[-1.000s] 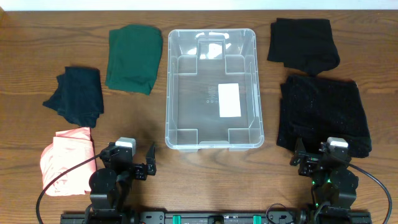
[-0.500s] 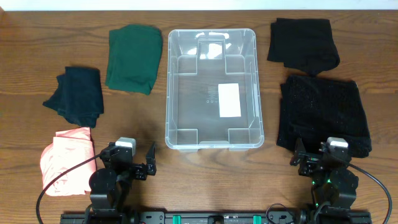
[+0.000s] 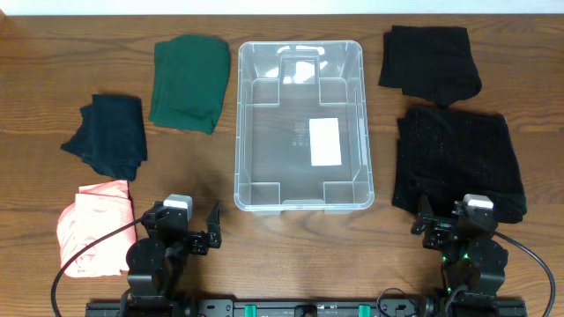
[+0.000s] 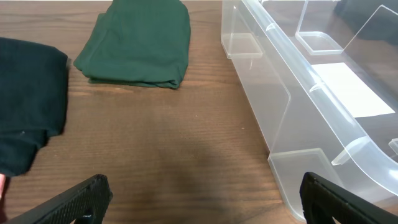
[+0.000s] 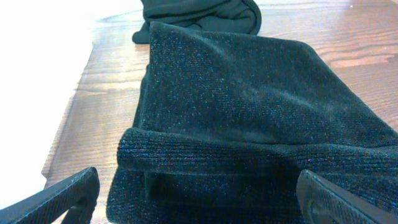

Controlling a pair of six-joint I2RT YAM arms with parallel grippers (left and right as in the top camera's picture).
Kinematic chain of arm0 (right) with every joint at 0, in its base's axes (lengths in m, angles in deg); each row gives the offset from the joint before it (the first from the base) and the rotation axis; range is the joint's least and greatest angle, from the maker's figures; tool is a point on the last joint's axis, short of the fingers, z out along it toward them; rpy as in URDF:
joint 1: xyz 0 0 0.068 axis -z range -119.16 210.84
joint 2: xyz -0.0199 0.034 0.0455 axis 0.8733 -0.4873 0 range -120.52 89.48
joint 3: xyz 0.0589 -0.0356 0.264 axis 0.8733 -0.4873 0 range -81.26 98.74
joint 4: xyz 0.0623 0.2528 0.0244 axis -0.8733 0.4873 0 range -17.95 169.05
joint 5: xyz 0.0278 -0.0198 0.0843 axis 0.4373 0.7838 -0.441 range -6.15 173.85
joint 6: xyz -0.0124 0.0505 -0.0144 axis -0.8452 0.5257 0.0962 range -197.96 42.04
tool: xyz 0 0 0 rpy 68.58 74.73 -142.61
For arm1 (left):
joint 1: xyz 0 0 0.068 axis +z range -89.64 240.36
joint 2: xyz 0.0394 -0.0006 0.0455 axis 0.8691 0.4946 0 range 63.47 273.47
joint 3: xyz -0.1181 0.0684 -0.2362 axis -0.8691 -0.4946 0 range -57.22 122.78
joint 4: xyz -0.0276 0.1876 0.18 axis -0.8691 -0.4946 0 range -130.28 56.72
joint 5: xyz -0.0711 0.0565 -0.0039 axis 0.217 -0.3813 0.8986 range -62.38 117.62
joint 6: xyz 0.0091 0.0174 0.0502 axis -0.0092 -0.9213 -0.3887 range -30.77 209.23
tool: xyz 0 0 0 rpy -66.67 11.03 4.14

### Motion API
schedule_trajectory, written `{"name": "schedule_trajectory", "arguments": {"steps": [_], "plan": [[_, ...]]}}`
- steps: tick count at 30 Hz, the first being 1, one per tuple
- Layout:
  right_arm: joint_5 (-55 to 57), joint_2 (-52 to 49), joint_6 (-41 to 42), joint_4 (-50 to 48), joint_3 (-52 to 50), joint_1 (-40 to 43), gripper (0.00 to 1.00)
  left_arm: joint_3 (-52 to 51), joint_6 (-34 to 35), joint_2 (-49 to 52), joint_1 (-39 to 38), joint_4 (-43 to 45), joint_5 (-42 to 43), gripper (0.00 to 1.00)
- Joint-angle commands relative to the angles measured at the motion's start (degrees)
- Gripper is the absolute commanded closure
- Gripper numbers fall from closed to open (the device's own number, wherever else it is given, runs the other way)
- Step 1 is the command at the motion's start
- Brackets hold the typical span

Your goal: Pack container

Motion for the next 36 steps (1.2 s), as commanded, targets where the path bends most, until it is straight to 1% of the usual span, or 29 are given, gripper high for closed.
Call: {"name": "schedule_trajectory", "arguments": {"steps": [1, 2, 5, 9, 13, 16, 18, 20, 23, 26, 30, 34, 36], "plan": [[1.4, 0.31, -0.37, -0.9, -0.17, 0.17, 0.01, -1.16, -0.28, -0.35, -0.07, 0.2, -0.26, 0.02], [2.16, 0.31, 0.07, -1.97, -0.17, 0.17, 0.01, -1.16, -0.28, -0.35, -0.07, 0.2, -0.26, 0.02], [-0.57, 0.31, 4.46, -5.9, -0.17, 0.17, 0.01, -1.16, -0.28, -0.35, -0.07, 0.2, -0.26, 0.02], [-2.82, 0.31, 9.38, -14.14, -0.17, 0.17, 0.01, -1.16, -0.28, -0.35, -0.07, 0.2, -0.26, 0.02], [-8.44, -0.5, 10.43, -23.58, -0.04, 0.17, 0.01, -1.16, -0.28, -0.35, -0.07, 0.22, -0.26, 0.02], [-8.44, -2.95, 11.5, -28.13, 1.9, 0.17, 0.01, -1.16, -0.28, -0.35, -0.07, 0.2, -0.26, 0.02], [-6.36, -6.25, 11.41, -28.68, 5.44, 0.17, 0.01, -1.16, -0.28, -0.35, -0.07, 0.2, -0.26, 0.02], [-4.7, -11.02, 9.64, -27.67, 10.38, 0.17, 0.01, -1.16, -0.28, -0.35, -0.07, 0.2, -0.26, 0.02], [-4.33, -21.09, 4.57, -23.28, 20.46, 0.17, 0.01, -1.16, -0.28, -0.35, -0.07, 0.2, -0.26, 0.02], [-2.38, -32.7, 1.7, -15.39, 32.44, 0.17, 0.01, -1.16, -0.28, -0.35, -0.07, 0.2, -0.26, 0.02], [0.85, -48.65, 0.07, -2.54, 49.77, 0.17, 0.01, -1.16, -0.28, -0.35, -0.07, 0.2, -0.26, 0.02], [-1.09, -62.03, -0.98, 7.93, 64.87, 0.17, 0.01, -1.16, -0.28, -0.35, -0.07, 0.2, -0.26, 0.02], [-4.28, -66.38, -0.28, 12.52, 69.77, 0.17, 0.01, -1.16, -0.28, -0.35, -0.07, 0.2, -0.26, 0.02]]}}
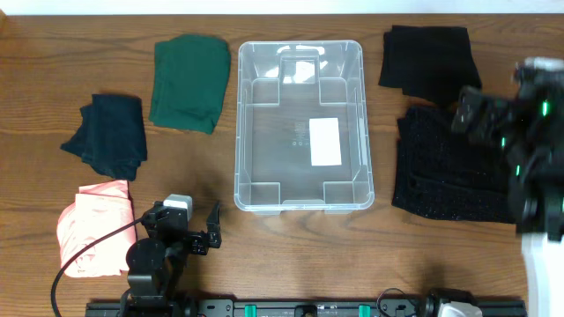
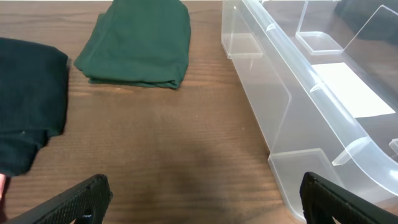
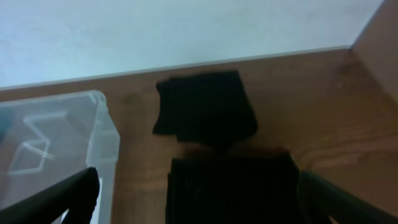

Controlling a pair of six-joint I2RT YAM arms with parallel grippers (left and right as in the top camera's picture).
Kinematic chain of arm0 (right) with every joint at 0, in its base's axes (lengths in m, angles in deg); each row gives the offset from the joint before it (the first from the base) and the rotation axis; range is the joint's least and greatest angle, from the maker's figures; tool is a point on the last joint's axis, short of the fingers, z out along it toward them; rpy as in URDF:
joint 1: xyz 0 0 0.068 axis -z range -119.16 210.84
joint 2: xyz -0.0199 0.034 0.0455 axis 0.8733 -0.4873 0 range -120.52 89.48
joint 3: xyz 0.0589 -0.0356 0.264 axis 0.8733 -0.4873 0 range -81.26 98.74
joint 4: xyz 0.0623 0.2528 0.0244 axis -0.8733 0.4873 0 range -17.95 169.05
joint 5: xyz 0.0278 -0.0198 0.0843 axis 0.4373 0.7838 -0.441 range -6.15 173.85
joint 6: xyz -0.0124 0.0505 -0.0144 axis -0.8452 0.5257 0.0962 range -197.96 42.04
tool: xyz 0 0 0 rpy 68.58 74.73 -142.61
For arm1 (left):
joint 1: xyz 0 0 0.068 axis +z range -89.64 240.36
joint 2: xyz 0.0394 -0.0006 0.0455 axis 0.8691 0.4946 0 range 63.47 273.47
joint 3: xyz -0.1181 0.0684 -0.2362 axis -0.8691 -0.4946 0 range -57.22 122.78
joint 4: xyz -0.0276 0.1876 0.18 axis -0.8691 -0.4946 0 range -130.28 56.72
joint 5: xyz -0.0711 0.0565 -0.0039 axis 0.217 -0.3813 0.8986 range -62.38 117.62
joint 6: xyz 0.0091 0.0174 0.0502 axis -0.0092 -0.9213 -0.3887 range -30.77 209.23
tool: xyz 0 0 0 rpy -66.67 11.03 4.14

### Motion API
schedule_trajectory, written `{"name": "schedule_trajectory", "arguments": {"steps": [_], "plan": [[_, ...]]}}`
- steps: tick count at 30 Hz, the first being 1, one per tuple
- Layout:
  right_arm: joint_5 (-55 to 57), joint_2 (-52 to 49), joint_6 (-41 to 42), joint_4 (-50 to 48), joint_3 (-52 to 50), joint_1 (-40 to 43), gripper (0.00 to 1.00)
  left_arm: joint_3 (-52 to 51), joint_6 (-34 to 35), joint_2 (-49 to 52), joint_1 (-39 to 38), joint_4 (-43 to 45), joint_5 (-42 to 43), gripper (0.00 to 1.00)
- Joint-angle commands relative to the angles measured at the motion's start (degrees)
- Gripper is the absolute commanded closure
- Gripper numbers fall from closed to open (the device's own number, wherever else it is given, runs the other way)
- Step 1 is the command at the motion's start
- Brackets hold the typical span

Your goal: Pack container

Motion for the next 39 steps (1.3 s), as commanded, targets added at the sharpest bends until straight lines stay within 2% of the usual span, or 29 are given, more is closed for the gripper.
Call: {"name": "schedule_trajectory", "arguments": {"steps": [1, 5, 10, 14, 20, 29, 39], "plan": [[-3.21, -6.19, -1.36, 5.35, 8.07, 0.24, 0.01, -1.11, -0.28, -0.35, -0.07, 0.09, -0.26, 0.02], [-3.28, -10.25, 1.73, 9.29, 10.84, 3.48, 0.01, -1.11, -0.28, -0.35, -0.07, 0.07, -0.26, 0.02], [-10.82, -12.92, 3.63, 13.55, 10.8, 16.15, 0.01, -1.11, -0.28, -0.35, -0.07, 0.07, -0.26, 0.02], [-16.94, -15.37, -1.49, 16.7, 10.6, 27.15, 0.01, -1.11, -0.28, -0.35, -0.07, 0.07, -0.26, 0.02], [-20.04, -23.76, -10.69, 19.63, 9.92, 37.42, 0.01, -1.11, -0.28, -0.35, -0.07, 0.09, -0.26, 0.02], [-28.3, -40.85, -27.28, 15.39, 9.92, 42.88, 0.01, -1.11, -0.28, -0.35, -0.07, 0.07, -0.26, 0.02], [-26.97, -53.79, -37.66, 7.82, 9.94, 44.04, 0.01, -1.11, -0.28, -0.35, -0.07, 0.07, -0.26, 0.02]]}}
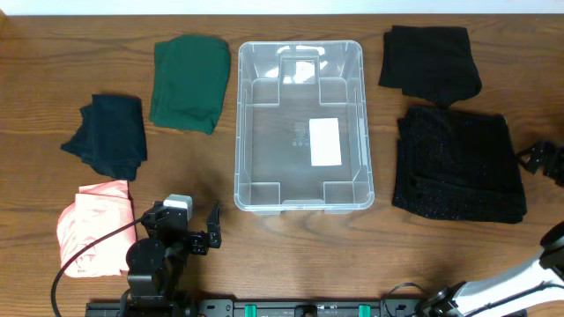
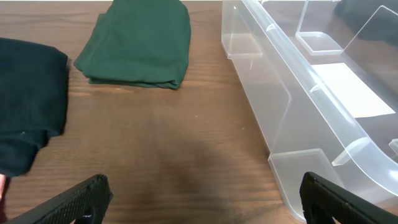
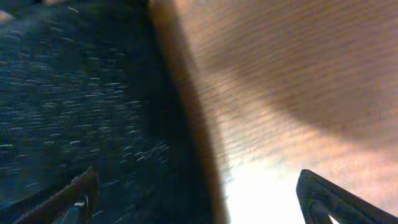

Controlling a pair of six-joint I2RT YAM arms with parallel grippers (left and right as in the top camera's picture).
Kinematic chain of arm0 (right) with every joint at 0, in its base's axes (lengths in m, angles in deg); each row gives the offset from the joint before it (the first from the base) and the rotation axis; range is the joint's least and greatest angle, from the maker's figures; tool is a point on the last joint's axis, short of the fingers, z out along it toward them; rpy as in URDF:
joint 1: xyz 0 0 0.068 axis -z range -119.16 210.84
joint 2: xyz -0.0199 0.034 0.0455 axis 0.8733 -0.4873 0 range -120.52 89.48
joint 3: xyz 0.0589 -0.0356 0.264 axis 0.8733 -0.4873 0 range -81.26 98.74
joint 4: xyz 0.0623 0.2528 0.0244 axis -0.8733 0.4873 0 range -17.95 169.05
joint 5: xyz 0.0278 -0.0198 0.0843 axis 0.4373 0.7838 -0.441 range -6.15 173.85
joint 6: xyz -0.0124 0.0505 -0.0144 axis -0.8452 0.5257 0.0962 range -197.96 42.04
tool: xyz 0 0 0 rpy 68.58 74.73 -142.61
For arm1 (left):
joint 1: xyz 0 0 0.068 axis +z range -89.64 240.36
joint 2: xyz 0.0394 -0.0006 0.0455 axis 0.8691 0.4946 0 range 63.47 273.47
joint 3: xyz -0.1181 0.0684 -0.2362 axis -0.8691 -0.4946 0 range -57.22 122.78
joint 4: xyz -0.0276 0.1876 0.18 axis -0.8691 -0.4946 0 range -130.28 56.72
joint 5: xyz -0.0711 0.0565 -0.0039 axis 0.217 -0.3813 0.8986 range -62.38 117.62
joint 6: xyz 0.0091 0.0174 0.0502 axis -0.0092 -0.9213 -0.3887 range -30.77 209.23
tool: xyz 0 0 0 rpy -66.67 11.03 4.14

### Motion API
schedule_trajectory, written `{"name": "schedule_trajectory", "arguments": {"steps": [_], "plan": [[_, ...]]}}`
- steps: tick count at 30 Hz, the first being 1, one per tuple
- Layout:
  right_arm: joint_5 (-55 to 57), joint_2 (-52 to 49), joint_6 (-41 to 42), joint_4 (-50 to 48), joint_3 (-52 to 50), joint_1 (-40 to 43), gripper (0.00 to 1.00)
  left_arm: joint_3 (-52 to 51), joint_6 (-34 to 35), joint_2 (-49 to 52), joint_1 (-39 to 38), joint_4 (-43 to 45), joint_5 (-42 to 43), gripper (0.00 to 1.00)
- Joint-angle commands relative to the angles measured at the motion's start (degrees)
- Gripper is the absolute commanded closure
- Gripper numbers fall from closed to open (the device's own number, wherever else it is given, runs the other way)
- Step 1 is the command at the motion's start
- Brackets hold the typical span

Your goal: Pack container

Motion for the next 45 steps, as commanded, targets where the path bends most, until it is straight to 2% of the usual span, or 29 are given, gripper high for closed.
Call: {"name": "schedule_trajectory", "arguments": {"steps": [1, 5, 13, 21, 27, 39, 45], "plan": [[-0.81, -2.69, -6.69, -1.29, 0.44, 0.22, 0.01, -1.11, -0.28, -0.35, -0.07, 0.07, -0.26, 0.02], [-1.05, -5.92, -9.84, -2.03, 0.44, -0.11, 0.01, -1.11, -0.28, -0.35, -0.07, 0.07, -0.26, 0.02], [-7.63, -12.2, -9.7, -1.18, 0.44, -0.57, 0.01, -1.11, -0.28, -0.35, -0.07, 0.07, -0.26, 0.02], [-5.95, -16.76, -2.56, -0.39, 0.44, -4.13, 0.01, -1.11, -0.28, -0.35, -0.07, 0.07, -0.26, 0.02], [-7.13, -16.96, -2.21, 4.09, 0.44, -4.63, 0.01, -1.11, -0.28, -0.35, -0.07, 0.07, -0.26, 0.02], [-0.15, -16.96, -2.01, 13.07, 0.42, -1.09, 0.01, -1.11, -0.28, -0.35, -0.07, 0.07, -0.26, 0.02], [-0.17, -16.98, -1.99, 14.19, -0.09, -0.92, 0.01, -1.11, -0.28, -0.35, -0.07, 0.09, -0.26, 0.02]]}}
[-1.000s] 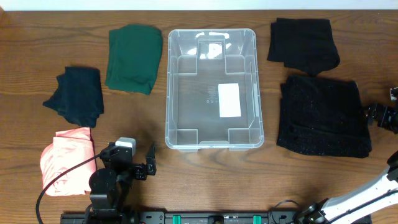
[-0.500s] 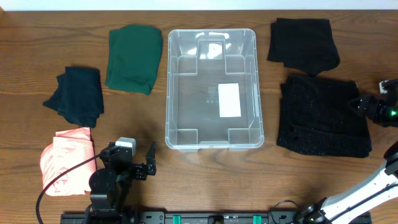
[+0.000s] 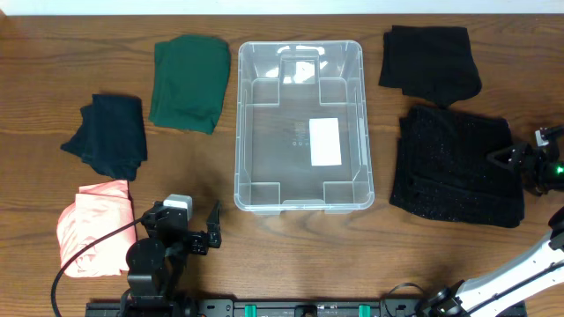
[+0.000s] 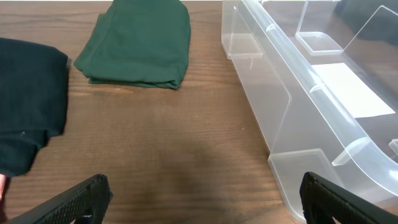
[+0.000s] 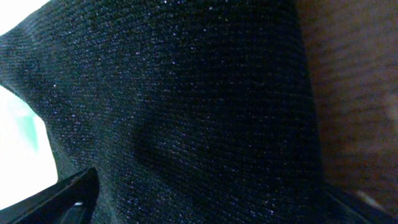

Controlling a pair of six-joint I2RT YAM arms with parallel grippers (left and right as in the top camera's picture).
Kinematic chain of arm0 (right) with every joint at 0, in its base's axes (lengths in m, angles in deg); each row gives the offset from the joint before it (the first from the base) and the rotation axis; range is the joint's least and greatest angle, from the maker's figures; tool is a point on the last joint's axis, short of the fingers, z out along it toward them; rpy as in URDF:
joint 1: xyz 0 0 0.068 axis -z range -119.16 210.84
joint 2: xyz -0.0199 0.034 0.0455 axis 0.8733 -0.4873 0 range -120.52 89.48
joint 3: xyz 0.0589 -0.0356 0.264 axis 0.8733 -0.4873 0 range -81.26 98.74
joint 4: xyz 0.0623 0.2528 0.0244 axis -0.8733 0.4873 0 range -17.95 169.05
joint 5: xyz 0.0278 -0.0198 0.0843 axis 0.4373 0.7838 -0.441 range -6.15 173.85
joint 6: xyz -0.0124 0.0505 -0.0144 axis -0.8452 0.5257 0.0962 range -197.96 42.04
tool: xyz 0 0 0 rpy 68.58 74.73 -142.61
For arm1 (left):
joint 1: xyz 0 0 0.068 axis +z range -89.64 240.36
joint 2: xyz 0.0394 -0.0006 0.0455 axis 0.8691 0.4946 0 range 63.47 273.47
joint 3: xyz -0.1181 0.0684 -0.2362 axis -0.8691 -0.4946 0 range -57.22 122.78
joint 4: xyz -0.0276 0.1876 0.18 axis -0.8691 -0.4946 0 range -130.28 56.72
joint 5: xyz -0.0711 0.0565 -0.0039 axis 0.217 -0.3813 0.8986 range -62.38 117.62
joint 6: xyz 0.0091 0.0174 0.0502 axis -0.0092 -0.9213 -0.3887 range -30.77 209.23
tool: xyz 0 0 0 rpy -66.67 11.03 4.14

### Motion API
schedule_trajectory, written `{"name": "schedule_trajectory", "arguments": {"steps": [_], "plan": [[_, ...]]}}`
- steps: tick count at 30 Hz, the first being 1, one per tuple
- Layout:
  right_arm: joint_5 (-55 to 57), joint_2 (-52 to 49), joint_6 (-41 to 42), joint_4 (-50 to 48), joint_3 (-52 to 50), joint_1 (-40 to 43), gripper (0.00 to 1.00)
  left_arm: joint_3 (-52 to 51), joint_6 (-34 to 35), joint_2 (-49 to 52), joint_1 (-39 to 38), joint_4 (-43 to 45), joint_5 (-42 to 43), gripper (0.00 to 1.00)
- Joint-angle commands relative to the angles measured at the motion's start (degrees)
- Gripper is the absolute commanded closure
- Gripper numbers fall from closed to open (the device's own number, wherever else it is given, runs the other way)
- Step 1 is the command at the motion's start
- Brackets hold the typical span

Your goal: Pack container

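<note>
The clear plastic container [image 3: 300, 123] stands empty mid-table. To its right lies a black knit garment [image 3: 451, 165], which fills the right wrist view [image 5: 186, 93]. My right gripper [image 3: 504, 158] is at the knit's right edge, open, with the knit between its wide-set fingers [image 5: 68, 198]. A folded black cloth [image 3: 430, 58] lies behind the knit. On the left lie a green cloth [image 3: 188, 81] [image 4: 140, 43], a dark teal cloth [image 3: 110, 134] and a pink cloth [image 3: 92, 227]. My left gripper [image 3: 189, 233] [image 4: 205, 205] rests open and empty at the front left.
The container's near left wall [image 4: 292, 106] runs along the right of the left wrist view. Bare wooden table [image 4: 168, 137] lies between the left gripper and the green cloth. The table's right edge is just beyond the right gripper.
My right gripper has moved left from the bare wood beside the knit's right edge to over that edge, still open. The left arm and all the cloths on the left are unchanged.
My right gripper first rested at the front right, facing the knit's front edge. Then it was high over the right side of the table, then low on the wood right of the knit, and now at the knit's right edge. The left arm stayed still.
</note>
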Motion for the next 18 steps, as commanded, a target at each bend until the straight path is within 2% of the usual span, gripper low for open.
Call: {"name": "schedule_trajectory", "arguments": {"steps": [1, 18], "plan": [[14.82, -5.95, 2.21, -0.13, -4.28, 0.02, 0.01, -1.11, -0.28, -0.35, -0.07, 0.07, -0.26, 0.02], [12.0, -5.95, 2.86, -0.48, -10.58, -2.75, 0.01, -1.11, -0.28, -0.35, -0.07, 0.07, -0.26, 0.02]]}}
